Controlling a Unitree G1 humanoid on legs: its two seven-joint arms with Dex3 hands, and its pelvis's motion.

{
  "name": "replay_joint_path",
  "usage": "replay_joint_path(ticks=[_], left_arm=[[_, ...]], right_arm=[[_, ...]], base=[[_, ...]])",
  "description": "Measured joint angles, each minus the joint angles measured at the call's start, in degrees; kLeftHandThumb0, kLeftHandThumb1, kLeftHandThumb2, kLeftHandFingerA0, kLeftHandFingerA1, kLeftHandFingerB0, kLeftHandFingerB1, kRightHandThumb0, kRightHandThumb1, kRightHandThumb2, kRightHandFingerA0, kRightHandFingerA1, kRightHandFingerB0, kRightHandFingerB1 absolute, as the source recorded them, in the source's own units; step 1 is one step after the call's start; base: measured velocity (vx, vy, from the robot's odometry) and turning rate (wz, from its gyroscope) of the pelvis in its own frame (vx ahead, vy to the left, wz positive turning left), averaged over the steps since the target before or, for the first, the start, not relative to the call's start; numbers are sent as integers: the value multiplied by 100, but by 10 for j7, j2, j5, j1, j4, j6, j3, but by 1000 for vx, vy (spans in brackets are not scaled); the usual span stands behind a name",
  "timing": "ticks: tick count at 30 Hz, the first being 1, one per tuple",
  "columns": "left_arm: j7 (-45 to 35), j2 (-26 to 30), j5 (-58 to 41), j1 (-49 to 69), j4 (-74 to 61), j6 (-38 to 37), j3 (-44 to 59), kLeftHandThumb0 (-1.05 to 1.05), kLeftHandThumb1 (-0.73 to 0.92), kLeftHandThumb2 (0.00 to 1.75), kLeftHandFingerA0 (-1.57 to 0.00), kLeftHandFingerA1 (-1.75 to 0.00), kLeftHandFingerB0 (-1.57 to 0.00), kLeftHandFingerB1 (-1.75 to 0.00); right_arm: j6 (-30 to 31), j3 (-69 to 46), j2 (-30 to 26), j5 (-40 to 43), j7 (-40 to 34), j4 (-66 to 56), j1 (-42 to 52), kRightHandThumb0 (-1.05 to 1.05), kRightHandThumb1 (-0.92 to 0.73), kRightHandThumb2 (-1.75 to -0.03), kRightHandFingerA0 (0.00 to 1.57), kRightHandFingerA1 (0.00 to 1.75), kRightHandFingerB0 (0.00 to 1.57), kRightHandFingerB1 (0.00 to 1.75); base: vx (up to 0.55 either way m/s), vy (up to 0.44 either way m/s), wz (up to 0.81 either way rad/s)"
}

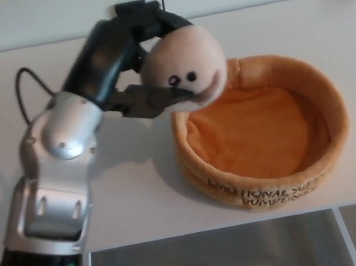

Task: The robot walks towards a table in front, picks a dumpling toy with left hand and puts it in an orange round plate

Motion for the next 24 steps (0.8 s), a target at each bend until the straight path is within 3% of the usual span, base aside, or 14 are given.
replay_joint_path(ticks=[1,4,5,6,7,9,10,11,12,13,24], left_arm=[[5,-5,5,-4,10,0,-14,-13,78,64,-86,-148,-85,-94],[20,-16,20,-13,35,0,-47,-10,78,67,-81,-147,-85,-94],[22,-17,22,-14,38,0,-51,-14,77,65,-87,-137,-87,-83],[24,-19,24,-15,42,0,-56,-14,77,65,-87,-137,-87,-83],[32,-24,31,-15,54,0,-72,-20,74,61,-102,-90,-84,-52],[37,-28,39,-15,63,0,-86,-20,74,61,-102,-90,-84,-52],[38,-29,41,-15,64,0,-90,-32,63,59,-85,-56,-53,-37],[39,-30,42,-15,65,0,-92,-68,43,78,-26,-50,-3,-24],[40,-31,47,-16,69,3,-102,-68,43,78,-26,-50,-3,-24],[38,-27,52,-19,73,5,-113,-84,49,86,0,-3,0,-9],[-70,62,102,-106,71,43,-225,-101,55,101,0,0,0,-9]], right_arm=[[0,0,0,0,1,0,-1,-44,-59,-81,72,59,38,45],[0,2,0,-1,1,0,-3,-43,-59,-80,69,57,37,45],[0,3,0,-1,1,0,-3,-34,-69,-61,75,45,43,33],[0,3,0,-1,1,0,-4,-34,-69,-61,75,45,43,33],[-1,3,0,0,1,0,-5,-44,-59,-81,70,57,38,45],[-1,4,0,-1,1,0,-6,-44,-59,-81,70,57,38,45],[-1,5,0,-1,1,0,-6,-35,-70,-60,73,44,42,33],[-1,5,0,-1,1,0,-6,-35,-69,-60,74,45,43,33],[-1,7,0,-2,1,-1,-7,-35,-69,-60,74,45,43,33],[-2,8,0,-2,0,-1,-7,-45,-59,-81,66,56,37,45],[-4,13,0,-3,1,-1,-13,-45,-59,-81,68,57,38,45]], base=[[0,0,0],[0,0,0],[0,0,0],[0,0,0],[0,0,0],[0,0,0],[0,0,0],[0,0,0],[0,0,0],[0,0,0],[0,0,0]])
